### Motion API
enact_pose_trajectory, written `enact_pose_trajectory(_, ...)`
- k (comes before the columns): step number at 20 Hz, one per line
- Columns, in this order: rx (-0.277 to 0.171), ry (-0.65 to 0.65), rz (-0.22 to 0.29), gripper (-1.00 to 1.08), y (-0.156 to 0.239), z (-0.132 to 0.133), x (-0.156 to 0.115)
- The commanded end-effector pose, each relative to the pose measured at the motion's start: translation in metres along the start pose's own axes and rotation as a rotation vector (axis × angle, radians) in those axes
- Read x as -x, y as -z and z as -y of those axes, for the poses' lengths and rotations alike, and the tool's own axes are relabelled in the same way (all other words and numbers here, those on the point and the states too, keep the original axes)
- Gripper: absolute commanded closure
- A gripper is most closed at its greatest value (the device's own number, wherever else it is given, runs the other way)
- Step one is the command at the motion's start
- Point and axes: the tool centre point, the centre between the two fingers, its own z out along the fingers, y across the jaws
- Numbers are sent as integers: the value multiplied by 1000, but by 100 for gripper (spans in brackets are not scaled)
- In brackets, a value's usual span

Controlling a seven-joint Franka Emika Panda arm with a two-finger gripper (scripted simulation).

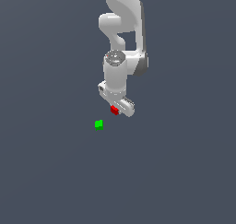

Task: Stack the red cube on top of the green cube.

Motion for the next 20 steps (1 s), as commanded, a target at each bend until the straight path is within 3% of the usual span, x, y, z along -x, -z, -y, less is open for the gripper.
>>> enact_pose_trajectory(1,0,-1,0,108,-6,-5,-11)
enact_pose_trajectory(12,0,-1,0,108,-43,-33,-78)
enact_pose_trajectory(20,0,0,0,108,-53,-39,-96)
